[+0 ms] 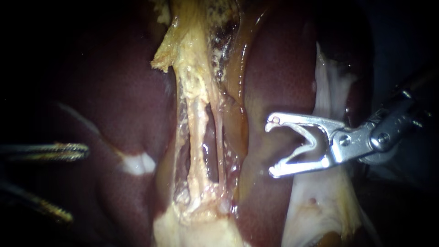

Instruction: Grabbing gallbladder

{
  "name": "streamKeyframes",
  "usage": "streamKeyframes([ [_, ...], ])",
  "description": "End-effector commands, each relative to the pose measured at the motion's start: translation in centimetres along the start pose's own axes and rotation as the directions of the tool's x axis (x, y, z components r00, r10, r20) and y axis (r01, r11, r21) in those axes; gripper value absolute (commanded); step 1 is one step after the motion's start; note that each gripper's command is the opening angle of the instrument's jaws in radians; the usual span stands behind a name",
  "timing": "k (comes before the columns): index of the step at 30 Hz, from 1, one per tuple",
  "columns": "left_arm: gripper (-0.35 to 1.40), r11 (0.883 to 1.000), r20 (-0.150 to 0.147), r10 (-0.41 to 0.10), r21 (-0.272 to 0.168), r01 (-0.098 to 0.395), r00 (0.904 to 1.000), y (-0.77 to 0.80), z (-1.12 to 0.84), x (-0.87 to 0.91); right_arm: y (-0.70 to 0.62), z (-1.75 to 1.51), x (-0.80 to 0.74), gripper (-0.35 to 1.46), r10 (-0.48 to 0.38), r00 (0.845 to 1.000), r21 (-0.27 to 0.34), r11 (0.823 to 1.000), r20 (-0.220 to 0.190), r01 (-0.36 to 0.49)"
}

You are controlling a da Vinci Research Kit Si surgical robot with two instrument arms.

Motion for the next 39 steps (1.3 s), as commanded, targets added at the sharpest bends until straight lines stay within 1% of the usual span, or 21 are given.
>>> streamKeyframes([
  [1,0.64,1.000,0.000,0.000,0.000,0.000,1.0000,0.00,0.00,-0.01,0.00,0.00,0.00,0.55,0.000,1.000,0.000,1.000,0.000,0.000],
  [4,0.64,1.000,0.001,-0.031,-0.003,0.031,0.9995,0.00,0.01,-0.04,0.00,0.00,0.00,0.55,0.000,1.000,0.000,1.000,0.000,0.000],
  [7,0.67,0.997,0.005,-0.072,-0.029,0.072,0.9974,0.03,0.04,-0.12,0.00,0.00,0.00,0.55,0.000,1.000,0.000,1.000,0.000,0.000],
  [10,0.71,0.991,0.015,-0.110,-0.076,0.111,0.9938,0.09,0.09,-0.23,0.00,0.00,0.00,0.55,0.000,1.000,0.000,1.000,0.000,0.000],
  [13,0.74,0.980,0.029,-0.153,-0.122,0.156,0.9877,0.18,0.15,-0.35,0.00,0.01,-0.01,0.55,0.000,1.000,0.000,1.000,0.000,0.000],
  [15,0.74,0.967,0.043,-0.192,-0.161,0.196,0.9805,0.25,0.22,-0.41,0.01,0.01,-0.01,0.55,0.006,1.000,-0.001,1.000,0.000,-0.006],
  [17,0.76,0.955,0.055,-0.222,-0.188,0.228,0.9736,0.33,0.29,-0.44,0.01,0.02,-0.03,0.55,0.005,1.000,-0.002,1.000,0.001,-0.005],
  [20,0.76,0.932,0.077,-0.276,-0.224,0.286,0.9580,0.50,0.39,-0.44,0.01,0.03,-0.05,0.55,0.010,1.000,-0.002,1.000,0.001,-0.010],
  [21,0.76,0.920,0.088,-0.300,-0.235,0.313,0.9498,0.57,0.42,-0.42,0.01,0.03,-0.06,0.55,0.010,1.000,-0.002,1.000,0.001,-0.010],
  [22,0.76,0.914,0.090,-0.313,-0.241,0.325,0.9455,0.61,0.44,-0.40,0.01,0.03,-0.06,0.55,0.010,1.000,-0.002,1.000,0.001,-0.010],
  [24,0.73,0.892,0.105,-0.349,-0.267,0.364,0.9312,0.76,0.48,-0.35,0.01,0.03,-0.07,0.55,0.010,1.000,0.000,1.000,0.000,-0.010],
  [26,0.71,0.875,0.112,-0.374,-0.285,0.391,0.9205,0.86,0.50,-0.32,0.02,0.03,-0.09,0.55,0.015,1.000,-0.001,1.000,0.000,-0.015],
  [27,0.69,0.863,0.117,-0.393,-0.296,0.410,0.9120,0.93,0.51,-0.32,0.02,0.03,-0.10,0.55,0.015,1.000,-0.001,1.000,0.000,-0.015],
  [29,0.67,0.845,0.126,-0.418,-0.310,0.436,0.8997,1.00,0.53,-0.32,0.03,0.04,-0.12,0.55,0.015,1.000,-0.001,1.000,0.000,-0.015],
  [30,0.66,0.832,0.134,-0.435,-0.318,0.454,0.8904,1.04,0.54,-0.34,0.02,0.04,-0.13,0.55,0.014,1.000,-0.001,1.000,0.001,-0.014],
  [32,0.64,0.823,0.141,-0.450,-0.318,0.471,0.8817,1.10,0.59,-0.38,0.02,0.05,-0.13,0.55,0.019,1.000,0.001,1.000,-0.001,-0.019],
  [33,0.64,0.815,0.146,-0.463,-0.317,0.484,0.8744,1.13,0.63,-0.41,0.02,0.05,-0.13,0.55,0.019,1.000,0.001,1.000,-0.001,-0.019],
  [34,0.62,0.811,0.149,-0.469,-0.318,0.491,0.8705,1.15,0.66,-0.44,0.02,0.06,-0.14,0.55,0.019,1.000,0.001,1.000,-0.001,-0.019],
  [35,0.62,0.810,0.149,-0.471,-0.318,0.493,0.8695,1.17,0.69,-0.47,0.01,0.06,-0.13,0.55,0.019,1.000,0.001,1.000,-0.001,-0.019],
  [38,0.62,0.799,0.154,-0.492,-0.310,0.514,0.8570,1.23,0.83,-0.57,0.01,0.06,-0.13,0.55,0.019,1.000,0.001,1.000,-0.001,-0.019],
  [39,0.62,0.800,0.152,-0.494,-0.306,0.516,0.8559,1.25,0.87,-0.60,0.01,0.06,-0.13,0.55,0.019,1.000,0.001,1.000,-0.001,-0.019],
])
